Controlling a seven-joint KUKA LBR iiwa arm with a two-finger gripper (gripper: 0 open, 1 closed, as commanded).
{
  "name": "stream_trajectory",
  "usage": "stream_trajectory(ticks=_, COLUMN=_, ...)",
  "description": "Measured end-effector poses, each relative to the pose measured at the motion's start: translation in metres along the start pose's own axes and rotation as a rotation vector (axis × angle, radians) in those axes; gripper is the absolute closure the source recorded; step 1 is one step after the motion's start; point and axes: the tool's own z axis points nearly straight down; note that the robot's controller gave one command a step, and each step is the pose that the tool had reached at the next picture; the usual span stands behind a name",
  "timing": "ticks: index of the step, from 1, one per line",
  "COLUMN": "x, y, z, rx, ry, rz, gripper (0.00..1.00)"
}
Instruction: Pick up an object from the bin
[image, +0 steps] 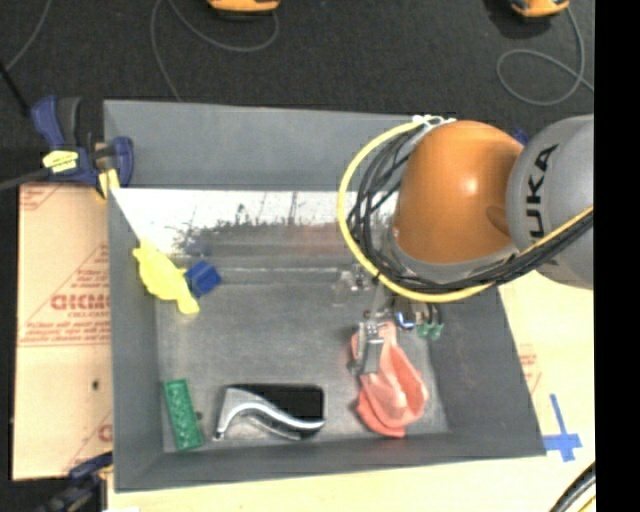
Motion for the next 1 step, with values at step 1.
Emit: stream_trajectory(ticks=1, x=-0.0014, y=0.0000, z=-0.0045, rx=-0.001, ry=-0.008, rz=0.001, gripper=0.00)
